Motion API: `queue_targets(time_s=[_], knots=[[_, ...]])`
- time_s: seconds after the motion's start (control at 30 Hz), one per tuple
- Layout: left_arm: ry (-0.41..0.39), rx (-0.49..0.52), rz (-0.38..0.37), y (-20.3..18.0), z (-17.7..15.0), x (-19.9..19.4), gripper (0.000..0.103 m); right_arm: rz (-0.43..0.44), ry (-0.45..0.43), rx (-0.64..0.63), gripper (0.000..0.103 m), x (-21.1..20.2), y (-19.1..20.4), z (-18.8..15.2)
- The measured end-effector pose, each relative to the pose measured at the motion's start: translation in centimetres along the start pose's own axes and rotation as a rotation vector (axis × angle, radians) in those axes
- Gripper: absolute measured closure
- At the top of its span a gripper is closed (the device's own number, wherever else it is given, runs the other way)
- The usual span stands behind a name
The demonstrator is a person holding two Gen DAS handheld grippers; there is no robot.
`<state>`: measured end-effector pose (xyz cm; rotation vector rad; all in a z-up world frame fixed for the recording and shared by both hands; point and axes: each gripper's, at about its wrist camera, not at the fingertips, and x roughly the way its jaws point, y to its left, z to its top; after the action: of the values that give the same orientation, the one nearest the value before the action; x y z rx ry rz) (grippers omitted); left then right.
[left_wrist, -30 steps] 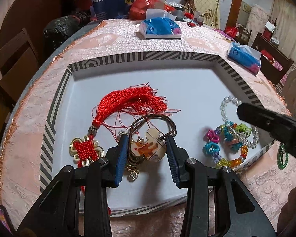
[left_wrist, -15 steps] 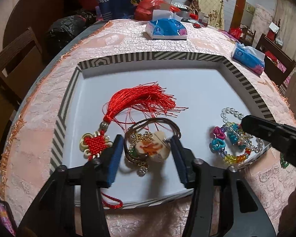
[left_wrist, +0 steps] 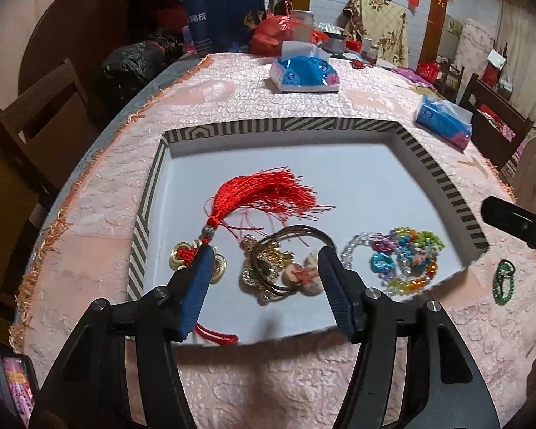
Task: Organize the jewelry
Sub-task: 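Open both tools to drop the hair tie and crystal bracelet into the tray, then move the right tool to the green bead bracelet and grasp it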
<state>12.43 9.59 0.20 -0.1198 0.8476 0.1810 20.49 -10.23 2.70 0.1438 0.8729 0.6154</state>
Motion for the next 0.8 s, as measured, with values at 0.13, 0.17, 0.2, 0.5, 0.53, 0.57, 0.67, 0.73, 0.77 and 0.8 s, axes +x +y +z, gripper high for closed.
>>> queue_targets(time_s=[0.13, 0.17, 0.2, 0.5, 0.53, 0.57, 0.67, 0.73, 0.77, 0.8], knots=[[-0.012, 0.017, -0.041, -1.5, -0.7, -1.3, 0.043, -0.058, -0.03, 0.015, 0.09, -2.9, -2.5, -1.1], [-0.016, 0.027, -0.062, -2.1, -1.0, -1.6, 0.043, -0.084, -0.037, 0.017, 0.09, -3.7, -3.3, -1.6], [-0.019, 0.035, -0.075, -2.6, -1.3, -1.9, 0.043, -0.118, -0.042, 0.021, 0.09, -4.5, -4.3, -2.2], [0.015, 0.169, -0.209, -10.1, -4.7, -2.5, 0.043, -0.354, -0.001, 0.225, 0.09, -8.4, -13.3, -7.7], [0.026, 0.183, -0.211, -10.7, -5.2, -2.3, 0.043, -0.379, 0.011, 0.235, 0.09, -8.4, -13.7, -7.7], [0.034, 0.192, -0.218, -11.3, -5.6, -2.2, 0.043, -0.389, 0.017, 0.242, 0.09, -8.4, -14.0, -7.7], [0.049, 0.214, -0.224, -12.2, -6.5, -1.6, 0.043, -0.368, 0.048, 0.231, 0.09, -7.8, -13.9, -8.0], [0.063, 0.216, -0.223, -12.4, -7.0, -1.1, 0.043, -0.378, 0.066, 0.201, 0.09, -7.2, -13.4, -8.1], [0.07, 0.214, -0.222, -12.4, -7.2, -0.8, 0.043, -0.352, 0.069, 0.198, 0.09, -6.9, -13.1, -8.0], [0.081, 0.208, -0.222, -12.3, -7.5, -0.5, 0.043, -0.32, 0.065, 0.194, 0.09, -6.6, -12.9, -7.9]])
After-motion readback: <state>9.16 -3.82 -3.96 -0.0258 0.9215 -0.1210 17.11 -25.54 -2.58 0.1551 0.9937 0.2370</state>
